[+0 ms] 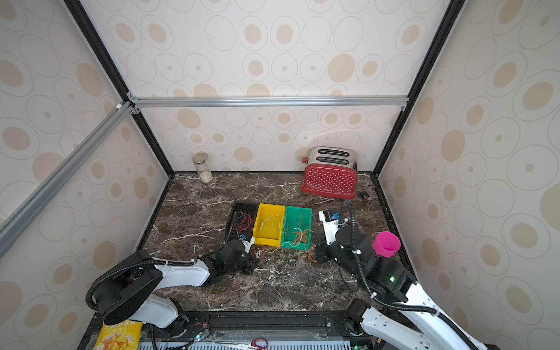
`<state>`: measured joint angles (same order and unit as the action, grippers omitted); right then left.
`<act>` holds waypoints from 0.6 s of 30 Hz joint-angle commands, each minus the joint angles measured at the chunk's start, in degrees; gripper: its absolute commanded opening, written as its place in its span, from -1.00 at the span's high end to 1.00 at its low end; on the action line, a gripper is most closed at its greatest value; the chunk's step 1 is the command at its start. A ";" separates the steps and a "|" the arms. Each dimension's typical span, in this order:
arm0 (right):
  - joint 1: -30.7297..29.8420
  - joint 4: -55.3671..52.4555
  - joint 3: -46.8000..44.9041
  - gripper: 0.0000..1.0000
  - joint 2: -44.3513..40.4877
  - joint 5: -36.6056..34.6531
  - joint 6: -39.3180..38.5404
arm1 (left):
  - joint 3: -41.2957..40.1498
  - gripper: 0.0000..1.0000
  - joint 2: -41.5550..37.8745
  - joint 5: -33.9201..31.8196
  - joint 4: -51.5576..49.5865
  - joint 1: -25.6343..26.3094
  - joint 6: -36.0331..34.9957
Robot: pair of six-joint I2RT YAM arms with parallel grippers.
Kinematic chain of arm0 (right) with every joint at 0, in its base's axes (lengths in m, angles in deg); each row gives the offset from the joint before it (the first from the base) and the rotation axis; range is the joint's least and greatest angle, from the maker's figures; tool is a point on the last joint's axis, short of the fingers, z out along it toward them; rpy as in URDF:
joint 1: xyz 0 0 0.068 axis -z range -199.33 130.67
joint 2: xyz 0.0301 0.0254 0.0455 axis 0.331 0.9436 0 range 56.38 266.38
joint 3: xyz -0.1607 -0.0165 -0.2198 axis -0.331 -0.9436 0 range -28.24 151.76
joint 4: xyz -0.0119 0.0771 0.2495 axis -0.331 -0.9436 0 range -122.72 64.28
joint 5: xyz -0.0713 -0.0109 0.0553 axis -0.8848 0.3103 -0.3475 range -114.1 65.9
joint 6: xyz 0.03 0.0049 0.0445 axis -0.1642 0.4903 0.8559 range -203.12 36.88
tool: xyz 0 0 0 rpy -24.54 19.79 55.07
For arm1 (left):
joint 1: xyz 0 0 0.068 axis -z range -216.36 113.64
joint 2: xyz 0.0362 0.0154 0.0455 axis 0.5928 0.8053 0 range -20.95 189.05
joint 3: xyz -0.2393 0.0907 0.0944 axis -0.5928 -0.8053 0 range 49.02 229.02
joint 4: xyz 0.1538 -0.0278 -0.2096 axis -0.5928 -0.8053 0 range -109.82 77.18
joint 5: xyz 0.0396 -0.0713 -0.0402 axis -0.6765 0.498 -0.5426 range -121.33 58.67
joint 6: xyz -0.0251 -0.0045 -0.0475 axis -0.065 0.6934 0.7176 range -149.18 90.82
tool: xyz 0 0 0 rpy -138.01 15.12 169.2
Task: Untangle and sort cables by color
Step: Untie the cable.
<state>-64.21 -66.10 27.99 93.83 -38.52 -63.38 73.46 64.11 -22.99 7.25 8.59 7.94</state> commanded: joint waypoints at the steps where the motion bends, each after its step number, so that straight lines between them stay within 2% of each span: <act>1: 0.44 -6.52 3.46 1.00 -3.03 -11.94 0.70 | -2.80 1.00 0.60 -2.27 -5.78 -1.26 1.68; 5: 0.57 -8.96 6.02 1.00 -6.25 -16.08 1.81 | -3.65 1.00 -0.10 -2.52 -6.23 -2.14 2.29; 11: 0.54 -10.28 7.80 1.00 -5.58 -12.37 1.60 | -3.64 1.00 -0.80 -2.23 -7.43 -2.45 1.29; 15: 0.54 -11.16 8.09 1.00 -4.74 -16.01 3.19 | -3.57 1.00 -1.20 -4.45 -10.12 -2.49 1.39; 18: 0.59 -13.24 9.27 1.00 -5.05 -23.32 6.44 | -3.20 1.00 -1.10 -8.25 -13.99 -2.47 3.29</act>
<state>-63.88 -76.48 35.27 89.24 -54.52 -59.95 71.76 61.70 -25.35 5.83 6.71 9.54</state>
